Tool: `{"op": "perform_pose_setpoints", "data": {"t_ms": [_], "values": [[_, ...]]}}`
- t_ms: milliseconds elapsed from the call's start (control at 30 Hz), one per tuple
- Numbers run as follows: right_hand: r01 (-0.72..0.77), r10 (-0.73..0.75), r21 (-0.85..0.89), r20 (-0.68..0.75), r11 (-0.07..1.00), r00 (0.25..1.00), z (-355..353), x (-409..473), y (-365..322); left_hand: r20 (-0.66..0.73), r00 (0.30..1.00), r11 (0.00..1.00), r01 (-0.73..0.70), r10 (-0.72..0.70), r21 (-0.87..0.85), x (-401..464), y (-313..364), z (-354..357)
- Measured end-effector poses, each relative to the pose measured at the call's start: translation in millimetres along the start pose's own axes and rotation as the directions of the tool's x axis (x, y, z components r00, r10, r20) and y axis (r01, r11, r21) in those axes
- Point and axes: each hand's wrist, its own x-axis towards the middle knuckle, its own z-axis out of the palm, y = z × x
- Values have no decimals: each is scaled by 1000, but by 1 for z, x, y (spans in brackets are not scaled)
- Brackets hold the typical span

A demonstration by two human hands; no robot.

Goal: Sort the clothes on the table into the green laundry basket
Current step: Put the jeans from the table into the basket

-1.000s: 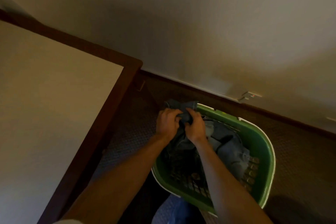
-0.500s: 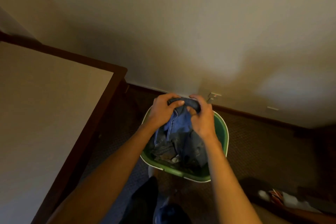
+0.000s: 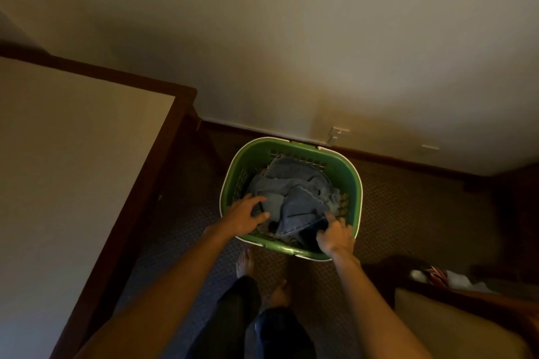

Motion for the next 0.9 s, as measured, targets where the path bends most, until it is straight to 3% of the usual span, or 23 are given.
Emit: {"op": "perform_pose_setpoints", "data": {"t_ms": [133,233,400,567,700,900], "values": [[24,-30,62,85,998,996,14,14,-21,19,1000,997,3,-5,80,15,-2,-2],[-7,-5,183,65,983,998,17,36,-32,71,997,983,20,-33,180,44,4,-4],[86,-75,-70,147,994,986,33,101,-29,147,989,901,-39,-28,432,108,-10,11],[205,-152,-225,232,953,961,91,204,-16,230,964,850,-8,-133,527,206,-42,56],[186,-139,-296,175,937,975,165,277,-19,162,971,741,22,-175,672,285,-90,100],[128,-102,-297,100,946,990,220,328,-11,69,979,695,87,-193,714,339,-124,143]]}}
